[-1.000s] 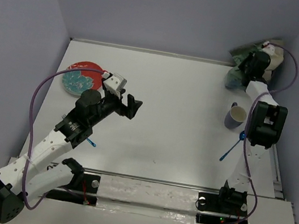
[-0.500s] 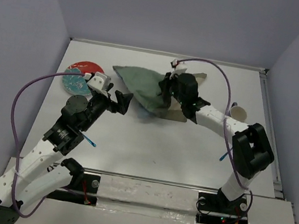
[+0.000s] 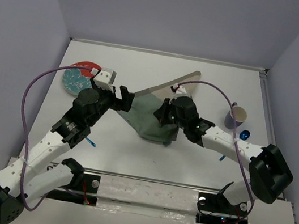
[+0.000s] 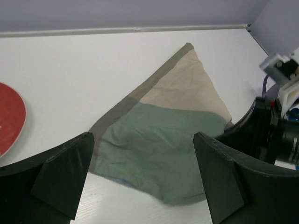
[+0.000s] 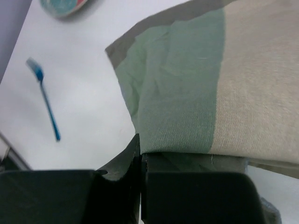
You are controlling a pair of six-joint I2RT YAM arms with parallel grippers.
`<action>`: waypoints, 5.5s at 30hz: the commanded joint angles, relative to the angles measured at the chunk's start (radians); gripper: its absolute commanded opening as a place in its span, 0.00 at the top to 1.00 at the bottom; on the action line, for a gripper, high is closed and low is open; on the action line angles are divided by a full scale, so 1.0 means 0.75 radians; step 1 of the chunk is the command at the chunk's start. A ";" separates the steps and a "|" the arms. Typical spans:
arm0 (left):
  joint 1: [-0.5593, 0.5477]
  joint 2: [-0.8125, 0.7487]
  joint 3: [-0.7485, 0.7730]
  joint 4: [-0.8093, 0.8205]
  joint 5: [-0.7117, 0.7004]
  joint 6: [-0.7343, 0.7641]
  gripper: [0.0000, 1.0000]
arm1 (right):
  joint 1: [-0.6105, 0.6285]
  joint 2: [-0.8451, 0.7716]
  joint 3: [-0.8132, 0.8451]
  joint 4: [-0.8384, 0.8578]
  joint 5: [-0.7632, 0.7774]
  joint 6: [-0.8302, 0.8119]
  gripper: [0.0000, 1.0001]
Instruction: Set the dinner table for one person
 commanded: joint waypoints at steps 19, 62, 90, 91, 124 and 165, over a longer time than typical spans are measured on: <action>0.008 0.350 0.058 -0.140 0.050 -0.237 0.01 | -0.015 -0.287 -0.003 -0.431 -0.082 -0.149 0.35; 0.494 0.391 -0.183 -0.359 0.070 -0.443 0.38 | -0.658 1.052 1.175 -0.306 -0.046 -0.174 0.63; 0.488 0.732 -0.108 -0.220 -0.057 -0.429 0.46 | -0.742 0.862 0.886 -0.089 -0.250 -0.200 1.00; 0.488 0.738 -0.104 -0.213 -0.065 -0.431 0.47 | -0.742 0.864 0.888 -0.083 -0.264 -0.198 1.00; 0.472 0.781 0.542 -0.127 -0.128 -0.312 1.00 | -0.742 0.694 1.025 -0.161 -0.244 -0.141 1.00; 0.558 0.188 -0.369 0.073 -0.014 -0.699 0.40 | -0.742 -0.165 -0.337 -0.175 -0.048 0.049 0.71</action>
